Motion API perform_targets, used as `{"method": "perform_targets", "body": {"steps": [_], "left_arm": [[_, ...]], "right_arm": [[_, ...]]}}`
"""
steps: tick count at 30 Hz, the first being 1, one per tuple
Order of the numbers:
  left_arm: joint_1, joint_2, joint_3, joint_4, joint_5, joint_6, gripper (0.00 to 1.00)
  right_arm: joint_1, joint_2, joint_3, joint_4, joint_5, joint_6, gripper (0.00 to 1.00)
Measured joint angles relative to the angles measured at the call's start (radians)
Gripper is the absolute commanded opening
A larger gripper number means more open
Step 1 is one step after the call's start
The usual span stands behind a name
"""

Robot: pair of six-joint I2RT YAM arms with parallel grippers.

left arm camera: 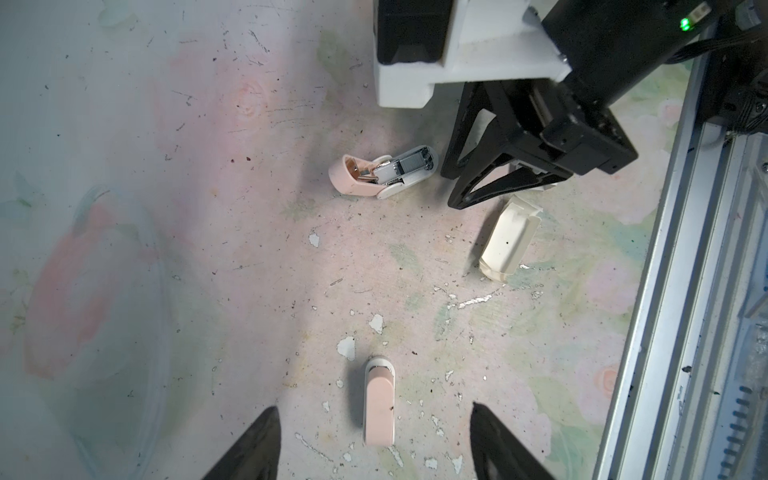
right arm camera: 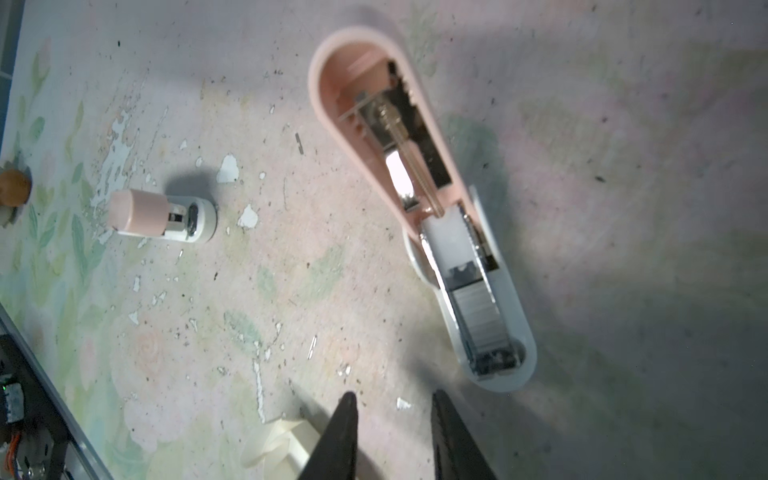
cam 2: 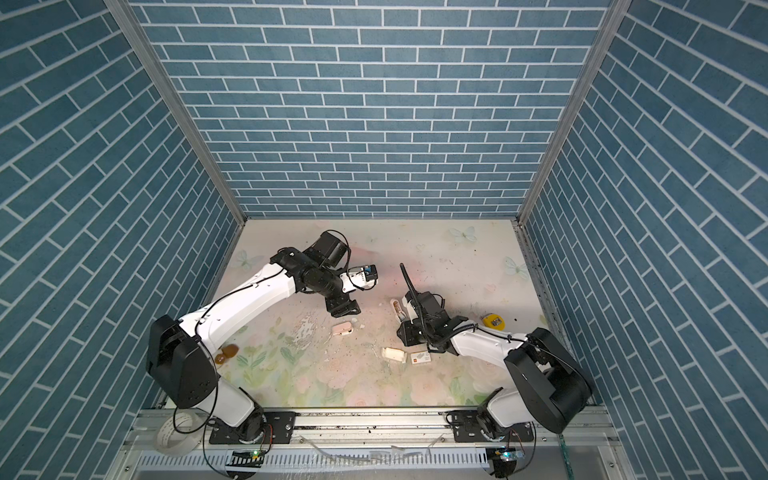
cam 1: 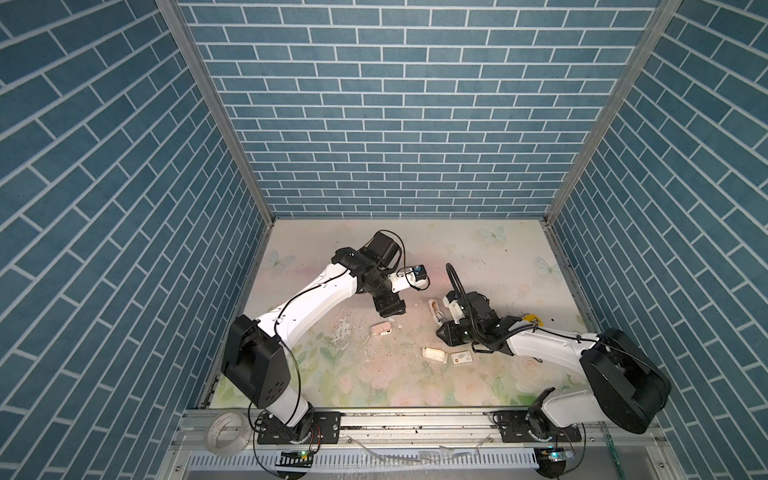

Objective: Load the staples into the stapler

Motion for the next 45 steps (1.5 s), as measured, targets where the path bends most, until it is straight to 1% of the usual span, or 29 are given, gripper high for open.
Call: {"method": "perform_targets", "body": {"steps": [6,16,23,26,31,35,37,42,45], "left_arm": [[0.0,0.0,0.0,0.006,0.006,0.0,0.73],[0.0,0.011,0.0,0.024,0.028,-0.001,0.74],[-0.001,0.09,0.009,0.051,0.058,-0.003,0.74],[-0.007,0.131,0.009,0.075,0.071,-0.001,0.74],[-0.031,0.2,0.009,0.144,0.095,0.002,0.74],[-0.057,0.259,0.016,0.192,0.105,0.006,0.71],[-0.071,0.294,0.025,0.215,0.107,0.007,0.71],[-0.09,0.34,0.019,0.281,0.108,0.003,0.69],[-0.095,0.34,0.01,0.315,0.105,-0.003,0.59]], "right_arm": [[-0.043,0.058,0.0,0.04,-0.023,0.017,0.3],[-0.094,0.101,0.007,0.108,-0.051,0.016,0.3],[-0.121,0.105,0.015,0.101,-0.066,0.004,0.31],[-0.122,0.065,0.003,0.065,-0.072,0.005,0.32],[-0.134,-0.133,-0.031,-0.068,-0.049,0.012,0.33],[-0.182,-0.25,-0.058,-0.114,-0.028,0.045,0.34],[-0.219,-0.27,-0.076,-0.121,-0.024,0.067,0.34],[-0.306,-0.261,-0.106,-0.111,-0.044,0.114,0.33],[-0.349,-0.227,-0.107,-0.072,-0.078,0.136,0.33]]}}
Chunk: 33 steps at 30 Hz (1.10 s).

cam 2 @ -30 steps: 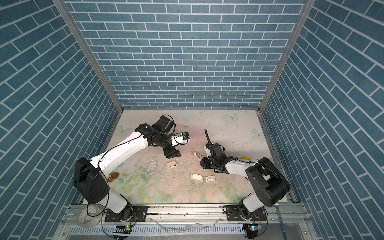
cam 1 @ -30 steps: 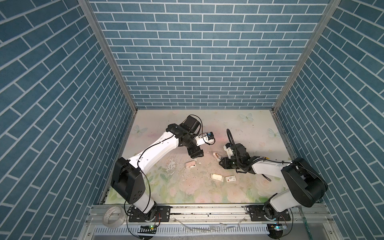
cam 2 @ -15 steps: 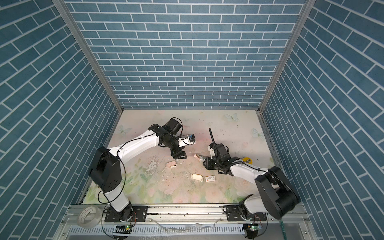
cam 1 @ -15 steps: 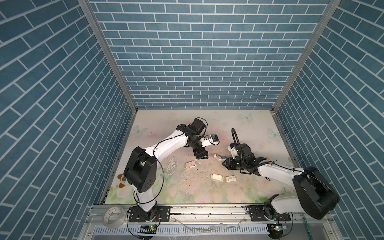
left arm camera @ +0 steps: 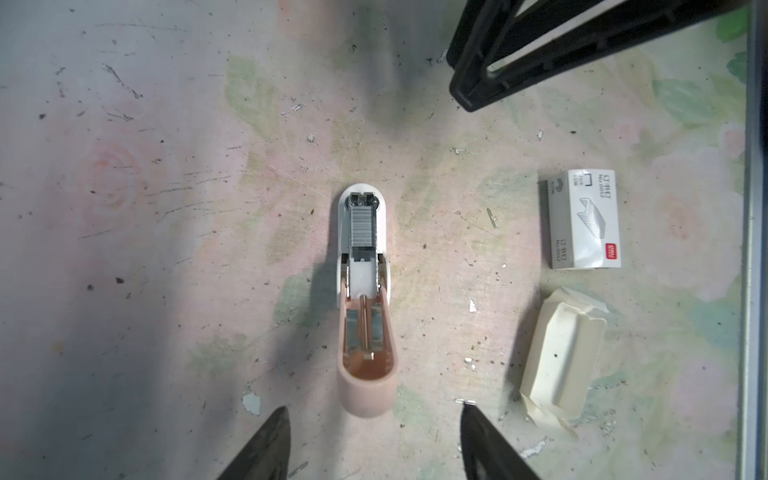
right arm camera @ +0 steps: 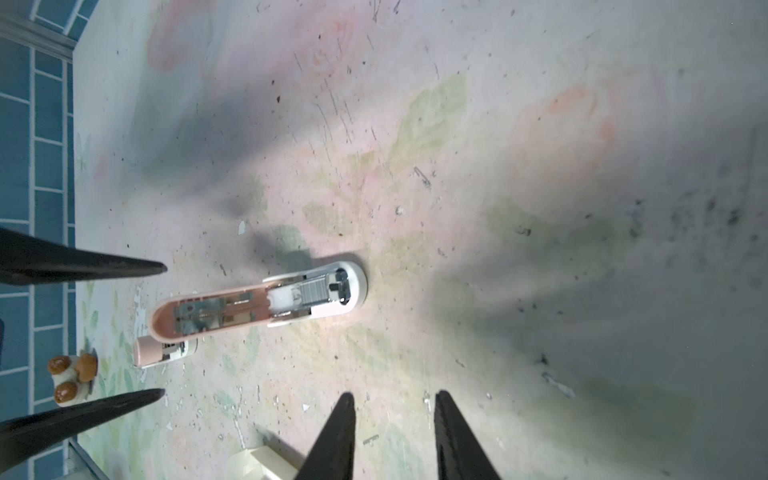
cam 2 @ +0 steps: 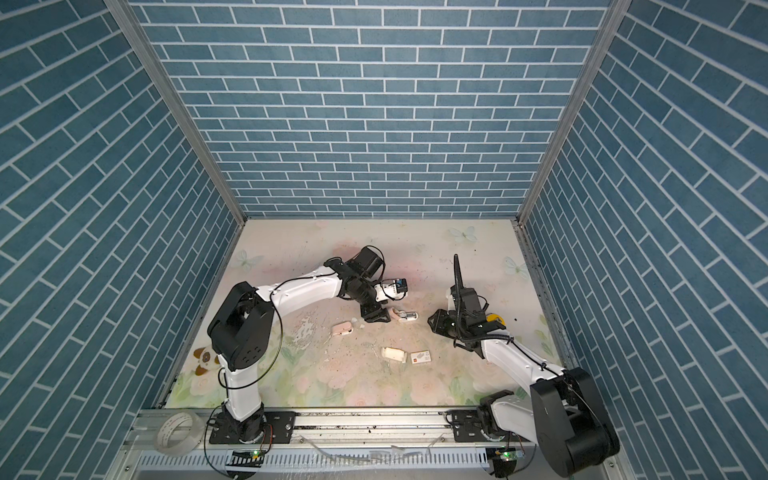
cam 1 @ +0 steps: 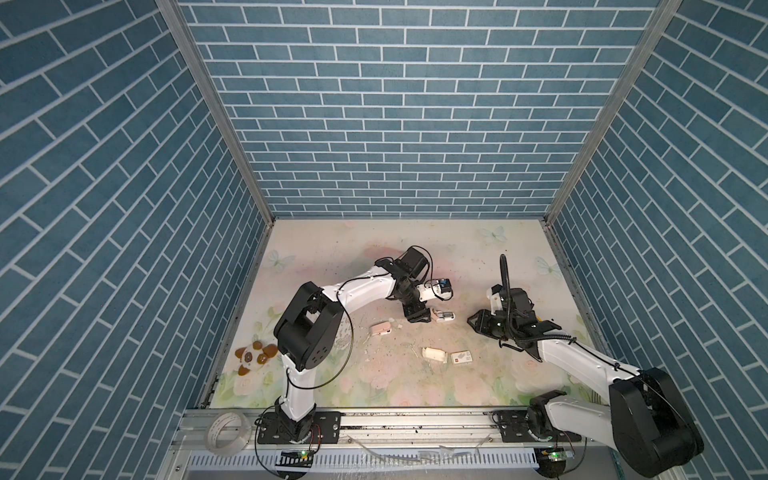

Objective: Load the staples into the stapler

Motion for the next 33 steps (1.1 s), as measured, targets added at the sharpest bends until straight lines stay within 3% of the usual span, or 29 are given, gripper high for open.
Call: {"method": "perform_targets", "body": {"steps": [7,14,18,33], "left_arm": [[-0.005,0.011,0.0,0.044,0.0,-0.009,0.44],[-0.013,0.029,-0.003,0.049,-0.01,-0.014,0.45],[-0.015,0.029,-0.003,0.061,-0.016,-0.024,0.35],[-0.021,0.029,-0.003,0.063,-0.012,-0.026,0.21]], "right_arm": [[-0.043,0.127,0.006,0.106,-0.085,0.018,0.32],[-0.048,0.204,0.045,0.15,-0.131,0.016,0.31],[-0.048,0.237,0.075,0.164,-0.15,0.014,0.31],[-0.048,0.347,0.117,0.233,-0.25,0.014,0.3]]}}
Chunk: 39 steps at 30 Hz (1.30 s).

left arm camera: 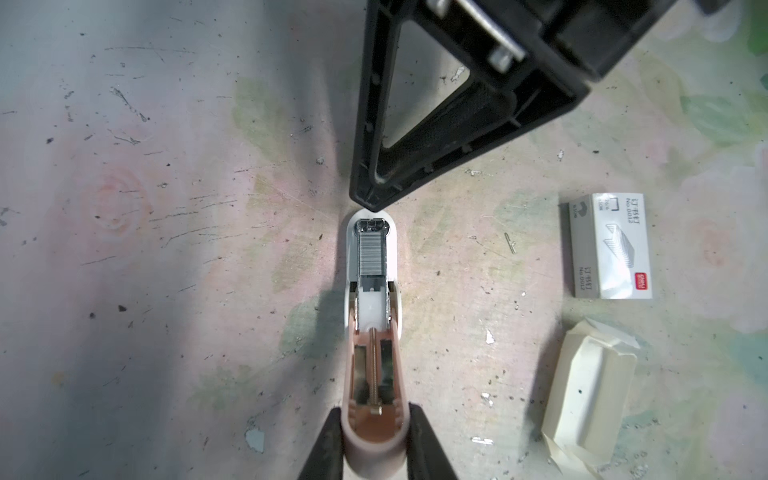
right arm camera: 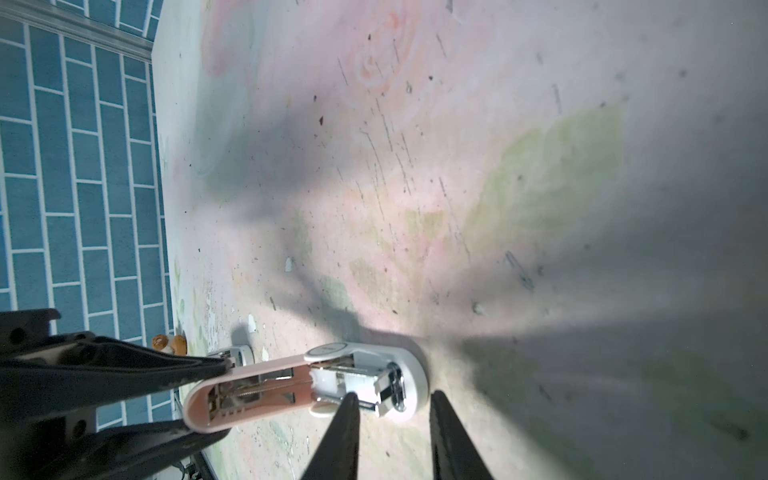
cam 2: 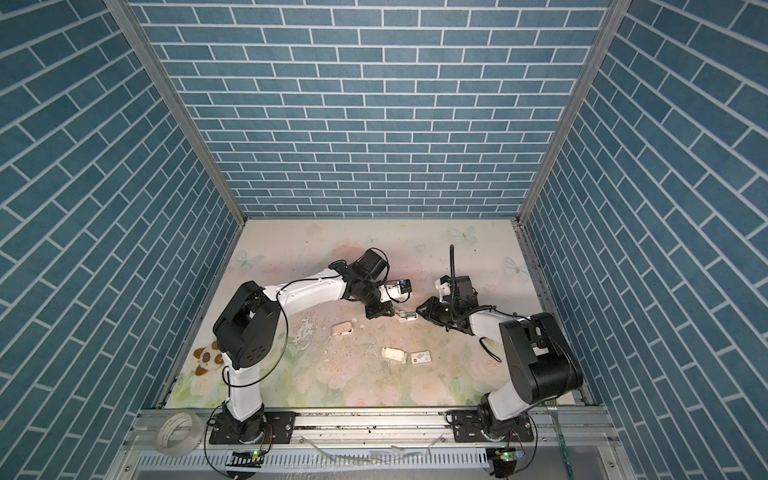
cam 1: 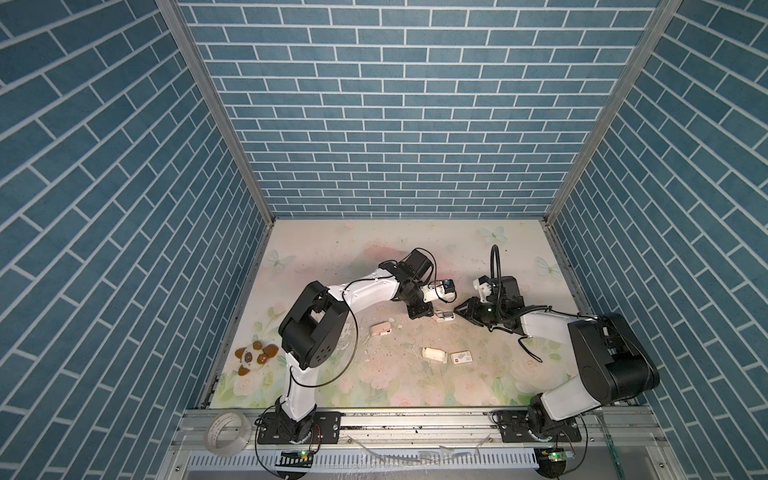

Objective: Load the staples into the stapler

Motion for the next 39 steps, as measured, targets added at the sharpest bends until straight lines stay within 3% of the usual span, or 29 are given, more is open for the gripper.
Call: {"method": "perform_targets", "body": {"steps": [16,31,39], "left_arm": [[-0.003,-0.018,-0.034,0.009,-0.007,0.0,0.14],[-0.005,-0.175,-0.145,-0.035,-0.047,0.012,0.15],[-0.005,-0.186,-0.173,-0.073,-0.08,0.038,0.14]], "right_arm": [[0.002,0.048,0.004,0.023,-0.066,0.0,0.29],[0.002,-0.025,0.004,0.02,-0.062,0.0,0.29],[0.002,-0.04,-0.011,0.016,-0.054,0.0,0.29]]}}
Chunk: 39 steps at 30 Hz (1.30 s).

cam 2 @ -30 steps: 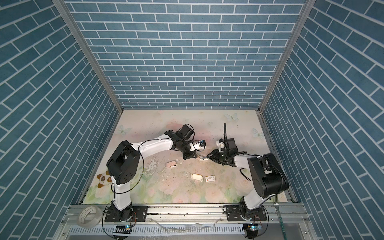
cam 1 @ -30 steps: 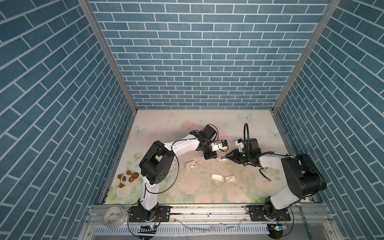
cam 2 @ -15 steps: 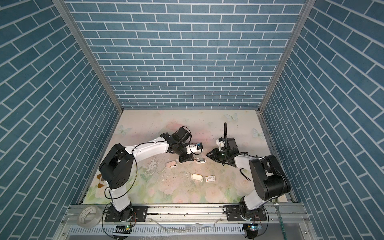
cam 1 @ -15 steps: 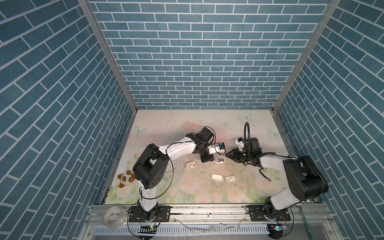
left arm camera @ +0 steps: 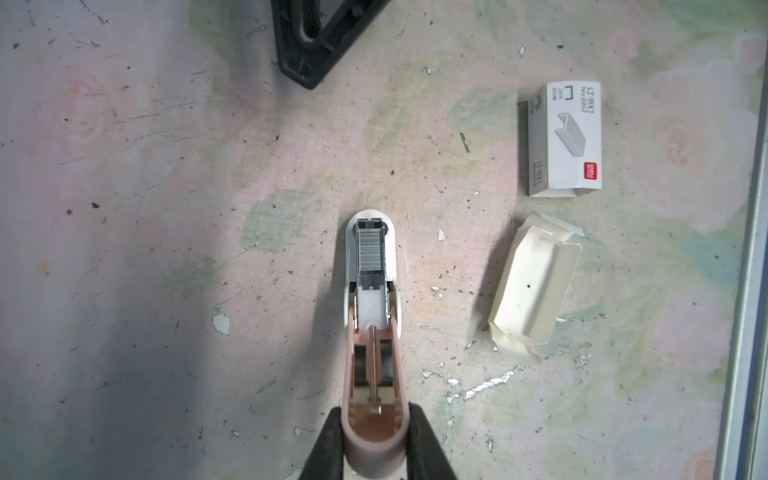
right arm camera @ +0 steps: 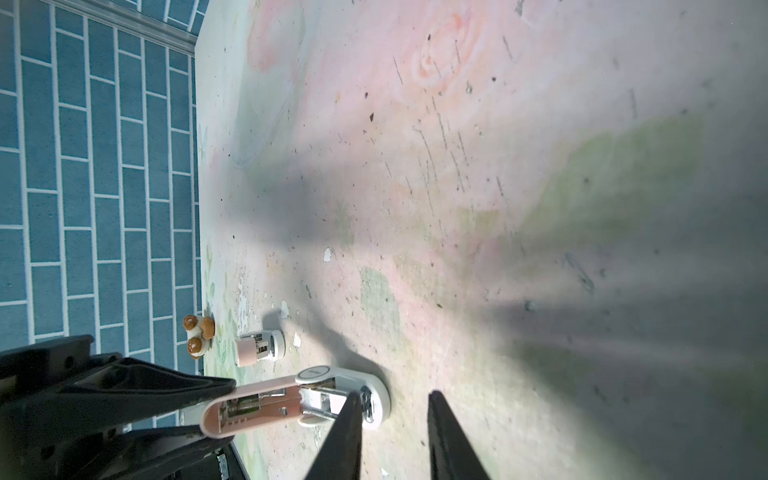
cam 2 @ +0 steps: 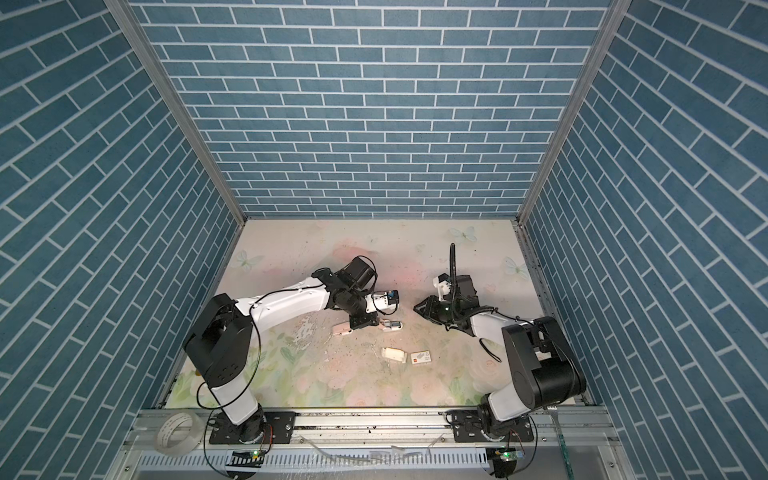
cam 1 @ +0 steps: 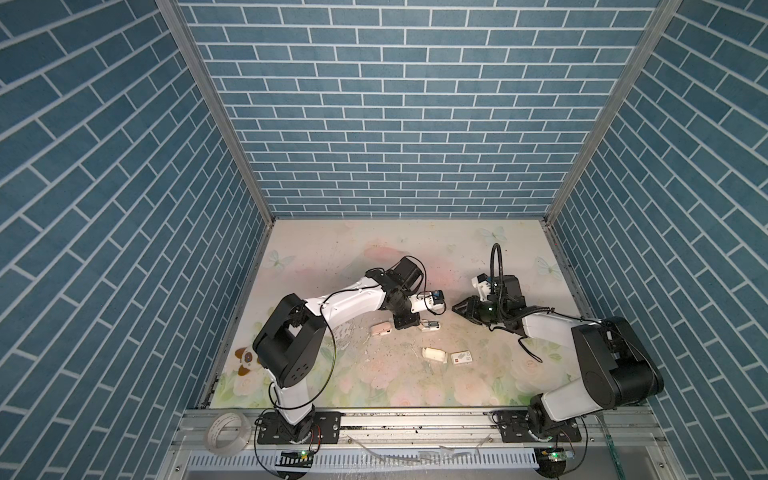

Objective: Load the staples into the stapler

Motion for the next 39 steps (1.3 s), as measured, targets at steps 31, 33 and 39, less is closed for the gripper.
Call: {"method": "perform_targets", "body": {"steps": [31,33,39], "left_arm": [[-0.054,0.121,0.166,-0.124,-0.066,0.03,0.13],[-0.056,0.124,0.175,-0.131,-0.069,0.031,0.13],[-0.061,0.137,0.196,-0.15,-0.077,0.038,0.13]], "right_arm": [[0.052,0.018,-0.057,-0.044,-0.076,-0.04,0.27],[0.061,0.043,-0.057,-0.038,-0.083,-0.04,0.27],[0.068,0.067,-0.053,-0.012,-0.098,-0.04,0.27]]}}
